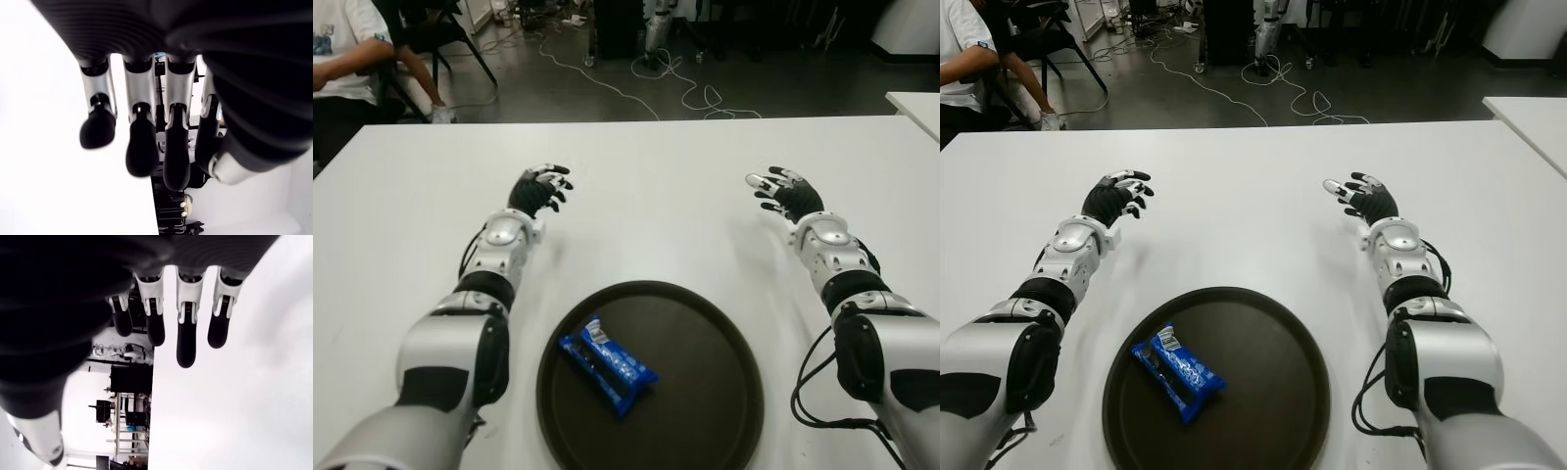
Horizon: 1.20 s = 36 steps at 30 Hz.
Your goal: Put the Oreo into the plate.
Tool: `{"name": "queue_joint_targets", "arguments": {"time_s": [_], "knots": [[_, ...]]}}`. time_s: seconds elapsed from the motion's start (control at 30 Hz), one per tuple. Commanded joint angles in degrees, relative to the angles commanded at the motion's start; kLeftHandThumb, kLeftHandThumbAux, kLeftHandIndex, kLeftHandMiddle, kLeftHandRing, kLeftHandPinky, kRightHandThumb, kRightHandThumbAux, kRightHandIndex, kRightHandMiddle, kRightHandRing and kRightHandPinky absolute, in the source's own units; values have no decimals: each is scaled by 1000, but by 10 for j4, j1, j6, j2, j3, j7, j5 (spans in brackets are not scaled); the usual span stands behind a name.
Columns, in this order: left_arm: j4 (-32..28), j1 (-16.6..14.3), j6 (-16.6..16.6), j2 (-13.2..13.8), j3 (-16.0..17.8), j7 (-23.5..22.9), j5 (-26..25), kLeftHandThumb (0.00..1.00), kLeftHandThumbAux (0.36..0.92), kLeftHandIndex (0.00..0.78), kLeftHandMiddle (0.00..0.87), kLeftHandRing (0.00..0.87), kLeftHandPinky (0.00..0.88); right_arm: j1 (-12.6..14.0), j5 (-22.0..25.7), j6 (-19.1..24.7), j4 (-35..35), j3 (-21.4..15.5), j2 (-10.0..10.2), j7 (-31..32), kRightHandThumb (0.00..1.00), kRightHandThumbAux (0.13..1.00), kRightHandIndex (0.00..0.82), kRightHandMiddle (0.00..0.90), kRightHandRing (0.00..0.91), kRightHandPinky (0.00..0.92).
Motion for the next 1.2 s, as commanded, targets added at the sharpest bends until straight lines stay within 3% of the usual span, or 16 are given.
{"name": "queue_joint_targets", "arguments": {"time_s": [0.43,0.83,0.9,1.0,1.1,1.2], "knots": [[0,-2,13,-1,3,5,-5,817,690,351,464,372,484,-1,-5,1,1,3,3,-18,0,663,158,210,207,201],[0,-2,10,-3,10,5,-8,820,687,364,458,323,421,-1,-20,3,1,9,3,-22,0,658,145,183,181,174],[0,-2,9,-3,11,5,-8,752,700,387,329,310,411,-1,-21,3,1,9,3,-23,0,654,143,185,184,183],[0,-1,7,-4,12,6,-9,721,707,398,271,303,406,-1,-22,2,1,9,3,-25,0,652,144,191,187,190],[0,-1,7,-5,14,7,-9,660,677,204,236,289,393,-1,-22,1,1,8,3,-27,0,647,153,198,187,176],[1,-1,7,-5,15,7,-10,640,671,133,215,280,383,-1,-22,1,1,8,3,-27,0,642,156,198,187,169]]}}
